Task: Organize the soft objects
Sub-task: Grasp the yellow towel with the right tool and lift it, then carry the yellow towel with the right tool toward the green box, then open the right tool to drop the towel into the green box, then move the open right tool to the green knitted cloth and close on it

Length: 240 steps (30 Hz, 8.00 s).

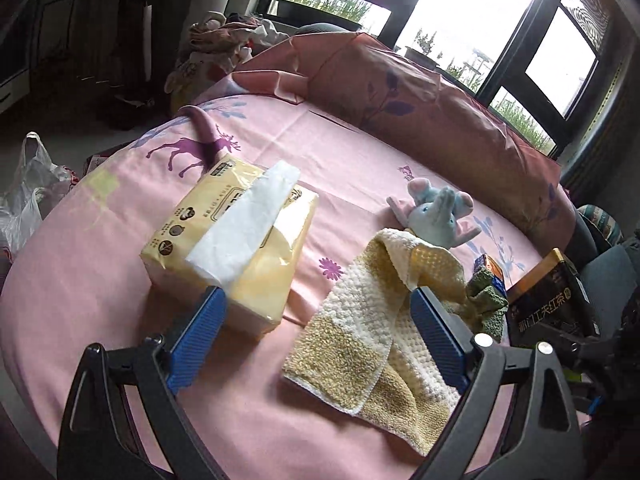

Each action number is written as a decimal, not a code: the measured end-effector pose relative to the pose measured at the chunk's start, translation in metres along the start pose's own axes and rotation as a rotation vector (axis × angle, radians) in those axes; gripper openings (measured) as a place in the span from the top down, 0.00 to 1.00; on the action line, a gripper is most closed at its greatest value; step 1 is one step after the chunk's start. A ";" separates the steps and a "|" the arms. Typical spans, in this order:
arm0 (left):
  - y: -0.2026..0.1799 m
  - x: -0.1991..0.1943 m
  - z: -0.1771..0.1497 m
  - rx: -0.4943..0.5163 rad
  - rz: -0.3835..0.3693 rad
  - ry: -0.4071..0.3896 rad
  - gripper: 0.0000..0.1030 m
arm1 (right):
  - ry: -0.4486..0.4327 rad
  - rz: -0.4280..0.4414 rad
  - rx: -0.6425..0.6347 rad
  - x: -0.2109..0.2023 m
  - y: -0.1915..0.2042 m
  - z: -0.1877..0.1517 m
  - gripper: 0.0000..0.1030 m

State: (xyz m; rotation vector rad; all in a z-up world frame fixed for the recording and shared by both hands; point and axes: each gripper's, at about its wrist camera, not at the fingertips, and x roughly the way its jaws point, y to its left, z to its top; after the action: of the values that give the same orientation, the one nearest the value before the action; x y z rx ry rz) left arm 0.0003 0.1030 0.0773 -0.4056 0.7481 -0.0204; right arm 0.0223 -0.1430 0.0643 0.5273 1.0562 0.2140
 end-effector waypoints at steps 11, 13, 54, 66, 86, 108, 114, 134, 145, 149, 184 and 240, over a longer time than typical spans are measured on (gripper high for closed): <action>0.025 -0.004 0.010 -0.124 -0.009 0.012 0.10 | 0.035 0.054 0.009 0.048 -0.001 -0.039 0.23; 0.026 -0.004 0.010 -0.130 -0.014 0.013 0.10 | 0.000 0.006 -0.005 0.044 0.000 -0.044 0.43; 0.007 -0.052 -0.067 -0.011 -0.134 0.284 0.10 | 0.129 0.221 -0.030 0.035 -0.010 -0.067 0.85; -0.025 -0.034 -0.091 0.052 -0.151 0.350 0.10 | -0.045 0.209 -0.121 -0.033 -0.023 -0.059 0.00; -0.045 -0.013 -0.095 0.125 -0.148 0.269 0.72 | 0.161 0.347 -0.059 0.040 -0.012 -0.071 0.49; -0.086 -0.086 -0.095 0.305 -0.185 0.081 0.72 | -0.023 0.422 -0.186 -0.045 -0.002 -0.083 0.49; -0.112 -0.105 -0.094 0.339 -0.213 0.047 0.73 | -0.084 0.410 -0.168 -0.078 -0.011 -0.080 0.49; -0.251 -0.158 -0.076 0.628 -0.551 -0.109 0.72 | -0.551 0.207 -0.115 -0.244 -0.049 -0.058 0.49; -0.345 -0.131 -0.056 0.770 -0.710 -0.124 0.72 | -0.769 0.083 -0.084 -0.288 -0.088 -0.016 0.49; -0.383 -0.088 -0.065 0.801 -0.751 0.012 0.72 | -0.793 0.033 0.022 -0.279 -0.127 -0.002 0.49; -0.424 -0.019 -0.087 0.807 -0.627 0.146 0.22 | -0.810 -0.036 0.325 -0.254 -0.221 0.020 0.15; -0.022 0.004 -0.030 0.129 0.019 0.083 0.11 | -0.040 -0.408 -0.188 0.040 -0.002 -0.009 0.56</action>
State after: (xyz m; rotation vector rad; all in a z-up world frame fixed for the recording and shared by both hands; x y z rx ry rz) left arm -0.0134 0.0717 0.0628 -0.2763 0.8276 -0.0677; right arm 0.0337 -0.1253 0.0293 0.1392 1.0686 -0.0572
